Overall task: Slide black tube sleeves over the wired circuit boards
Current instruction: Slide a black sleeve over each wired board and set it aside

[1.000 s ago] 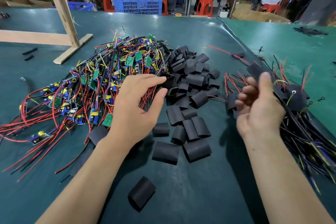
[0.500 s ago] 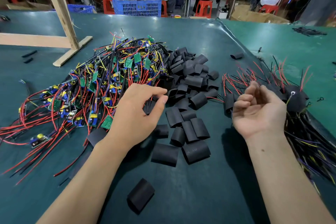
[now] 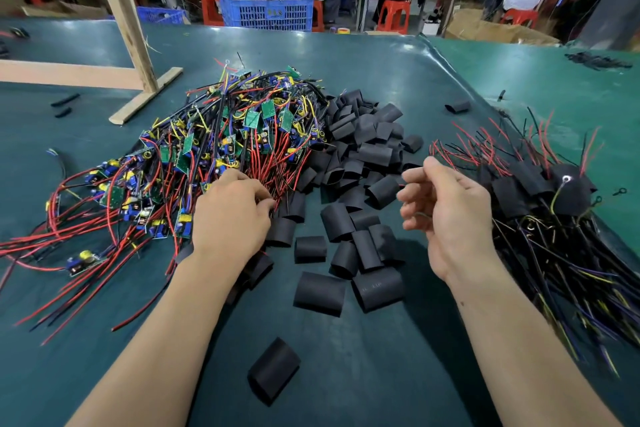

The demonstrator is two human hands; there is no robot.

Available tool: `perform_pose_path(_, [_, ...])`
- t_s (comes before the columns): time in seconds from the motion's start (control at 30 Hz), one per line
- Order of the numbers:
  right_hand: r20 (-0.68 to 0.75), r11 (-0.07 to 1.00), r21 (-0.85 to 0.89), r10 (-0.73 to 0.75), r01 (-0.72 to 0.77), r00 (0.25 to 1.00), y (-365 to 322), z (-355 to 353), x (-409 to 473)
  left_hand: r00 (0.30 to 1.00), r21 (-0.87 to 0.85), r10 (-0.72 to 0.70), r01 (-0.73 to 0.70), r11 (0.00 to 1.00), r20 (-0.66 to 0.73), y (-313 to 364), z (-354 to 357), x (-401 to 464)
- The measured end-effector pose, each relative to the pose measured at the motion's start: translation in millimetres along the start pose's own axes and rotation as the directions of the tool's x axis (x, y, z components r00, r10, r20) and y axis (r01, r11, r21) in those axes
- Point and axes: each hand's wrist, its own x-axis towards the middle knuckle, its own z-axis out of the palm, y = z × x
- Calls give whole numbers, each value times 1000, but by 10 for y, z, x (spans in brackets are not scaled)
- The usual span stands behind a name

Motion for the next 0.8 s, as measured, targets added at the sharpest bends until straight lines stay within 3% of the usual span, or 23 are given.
perform_pose_path(0.17, [28,998,-55,-2,3,1000,44,41,-40,993,-159,-116,117,980,12,25,-14,7])
perform_pose_path(0.37, [64,997,-77,1,4,998,56,48,-47,992,-114,-122,123,986,17,43,-1,-4])
perform_pose_path(0.47, [78,998,-69,12,-6,997,53,47,-54,981,-255,-169,139,957,-98,48,-10,-1])
perform_pose_path(0.6, [85,997,-66,45,-40,995,52,55,-54,911,-391,-189,33,920,-368,17,-74,4])
perform_pose_path(0.73, [99,995,-78,67,-59,993,69,79,-60,878,-573,-176,-128,809,-444,52,-100,-23])
perform_pose_path(0.8, [131,993,-95,77,-65,988,80,69,-59,867,-602,-103,-249,758,-487,116,-98,-72])
